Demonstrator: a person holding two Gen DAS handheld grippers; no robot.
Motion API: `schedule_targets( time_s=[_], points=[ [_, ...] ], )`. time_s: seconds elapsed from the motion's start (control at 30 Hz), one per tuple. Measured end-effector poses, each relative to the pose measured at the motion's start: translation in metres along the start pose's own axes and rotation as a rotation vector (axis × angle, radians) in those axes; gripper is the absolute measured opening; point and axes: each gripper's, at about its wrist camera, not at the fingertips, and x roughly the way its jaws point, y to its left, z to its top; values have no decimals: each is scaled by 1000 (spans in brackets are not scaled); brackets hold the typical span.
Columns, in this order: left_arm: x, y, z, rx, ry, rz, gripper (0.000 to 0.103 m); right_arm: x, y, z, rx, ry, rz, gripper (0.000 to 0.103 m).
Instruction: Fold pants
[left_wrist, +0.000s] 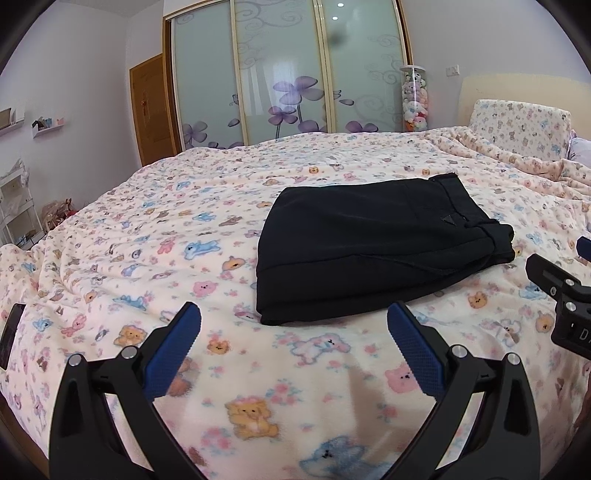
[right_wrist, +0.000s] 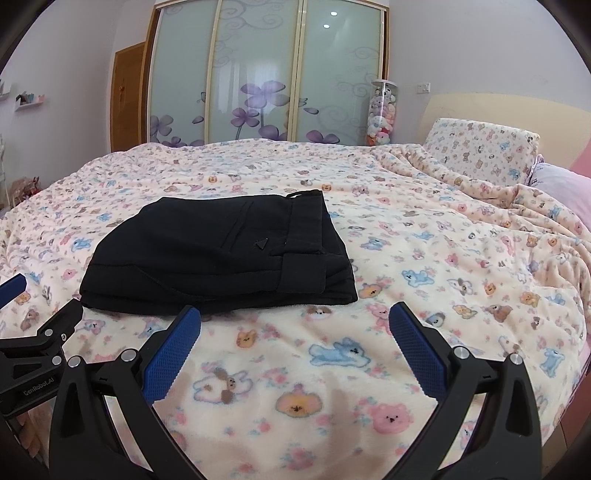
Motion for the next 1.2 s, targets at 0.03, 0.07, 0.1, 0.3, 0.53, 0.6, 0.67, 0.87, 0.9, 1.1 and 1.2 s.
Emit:
schedule_targets(
  time_s=[0.03,0.07,0.1,0.3,0.53,0.6,0.67,0.87,0.9,1.1,1.2],
  points=[
    [0,0,0,-1,1,-1,101,1,0,0,0,0,0,102],
    [0,0,0,-1,1,-2,101,2,0,0,-1,2,1,102],
    [0,0,0,-1,3,-5,101,2,0,0,-1,3,-1,102],
    [1,-1,-1,-6,4,-12,101,2,0,-1,-4,6,1,102],
    [2,-2,-2,-12,12,-19,101,3,0,-1,-4,5,2,102],
    [2,-2,-2,-10,11,-18,101,3,0,-1,-4,7,3,102],
    [2,-2,-2,-8,9,-15,101,3,1,-1,-4,7,2,102],
    [-1,-3,-2,0,-9,-2,101,6,1,-4,-4,13,7,102],
    [-2,-4,-3,2,-9,-5,101,7,1,-4,-4,15,7,102],
    [-2,-3,-1,8,-4,-5,101,7,-1,-6,-5,18,9,102],
    [-2,-2,0,5,-1,-5,101,8,0,-4,-6,17,9,102]
  ],
)
